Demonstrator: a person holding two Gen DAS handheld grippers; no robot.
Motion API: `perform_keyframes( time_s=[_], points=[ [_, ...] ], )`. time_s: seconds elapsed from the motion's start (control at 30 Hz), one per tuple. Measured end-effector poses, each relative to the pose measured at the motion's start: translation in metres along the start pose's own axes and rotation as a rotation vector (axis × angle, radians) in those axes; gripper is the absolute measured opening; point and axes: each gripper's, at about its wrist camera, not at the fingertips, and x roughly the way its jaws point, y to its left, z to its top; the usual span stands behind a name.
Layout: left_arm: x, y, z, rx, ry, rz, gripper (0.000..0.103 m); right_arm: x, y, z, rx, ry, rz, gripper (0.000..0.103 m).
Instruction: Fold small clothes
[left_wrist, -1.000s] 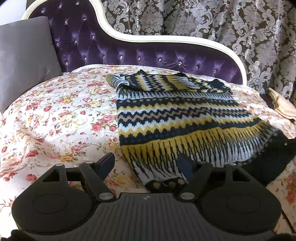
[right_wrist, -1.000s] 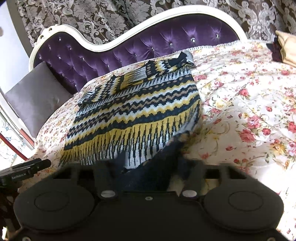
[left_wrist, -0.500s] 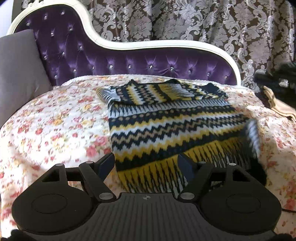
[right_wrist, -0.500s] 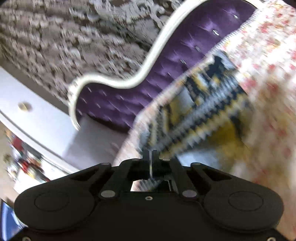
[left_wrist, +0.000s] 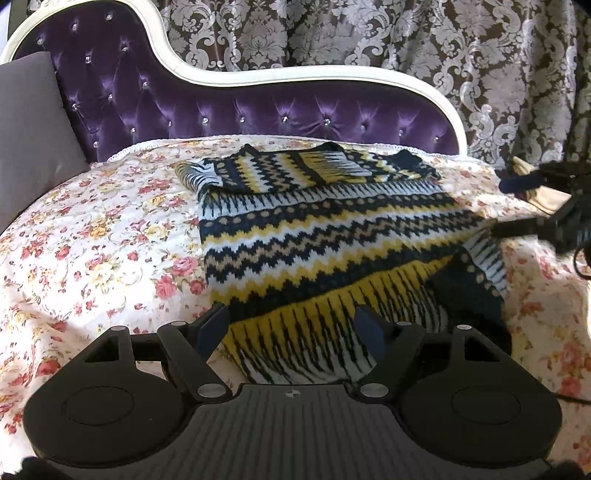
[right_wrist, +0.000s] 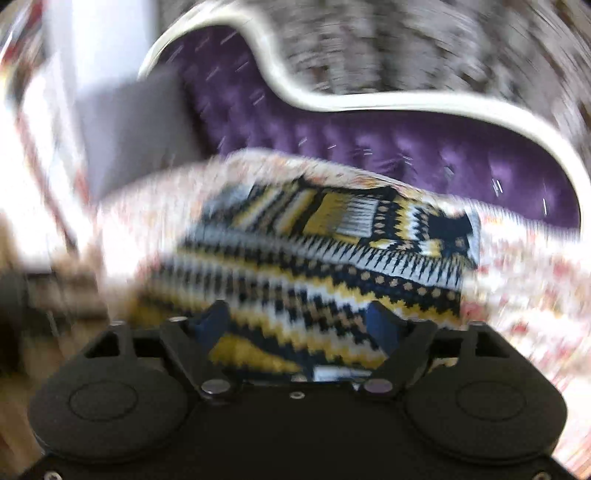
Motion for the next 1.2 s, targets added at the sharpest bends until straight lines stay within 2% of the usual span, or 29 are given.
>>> perform_keyframes(
  time_s=[0.07,0.13,0.2,0.23,0.27,0.3,0.4,0.47,0.63,0.7,0.77,0.8,0.87,0.97,1.07,1.2],
  points=[
    [-0.002,0.000,-0.001,-0.006,0.001,0.007,0.074,0.004,0.017,-0.004,-0.150,0.011,-0.053,0.102],
    [-0.003,0.001,-0.002,-0.015,0.003,0.012,0.074,0.013,0.027,-0.005,-0.256,0.045,-0.104,0.101],
    [-0.004,0.001,-0.002,-0.020,0.008,0.013,0.074,0.024,0.029,-0.004,-0.332,0.099,-0.079,0.091],
    [-0.004,0.001,-0.002,-0.020,0.011,0.013,0.074,0.031,0.026,-0.004,-0.352,0.127,-0.035,0.073],
    [-0.004,0.000,-0.002,-0.016,0.013,0.013,0.074,0.036,0.022,-0.004,-0.360,0.150,-0.002,0.061],
    [-0.004,0.000,-0.002,-0.012,0.016,0.015,0.074,0.043,0.018,-0.004,-0.367,0.170,0.023,0.059],
    [-0.002,-0.001,-0.001,-0.011,0.024,0.018,0.074,0.056,0.011,-0.008,-0.425,0.200,0.078,0.060],
    [0.000,0.001,0.000,-0.019,0.031,0.015,0.074,0.064,0.005,-0.009,-0.449,0.220,0.114,0.065],
    [0.006,0.001,0.004,-0.024,0.041,0.013,0.074,0.074,-0.001,-0.011,-0.452,0.283,0.228,0.064],
    [0.008,0.001,0.006,-0.033,0.043,0.002,0.074,0.073,-0.006,-0.010,-0.417,0.324,0.307,0.055],
    [0.011,0.001,0.009,-0.037,0.044,-0.011,0.074,0.072,-0.010,-0.010,-0.382,0.356,0.368,0.025],
    [0.012,0.000,0.010,-0.033,0.046,-0.015,0.074,0.069,-0.010,-0.010,-0.384,0.355,0.379,0.017],
    [0.014,-0.001,0.013,-0.020,0.043,-0.021,0.074,0.057,-0.010,-0.008,-0.378,0.292,0.382,0.014],
    [0.016,-0.001,0.019,-0.013,0.035,-0.037,0.074,0.036,-0.020,0.007,-0.292,0.144,0.340,0.014],
    [0.018,0.001,0.026,-0.010,0.022,-0.053,0.074,0.028,-0.042,0.025,-0.178,0.024,0.256,0.013],
    [0.018,0.007,0.036,-0.024,-0.015,-0.079,0.074,0.046,-0.080,0.039,-0.026,-0.011,0.105,0.011]
  ],
)
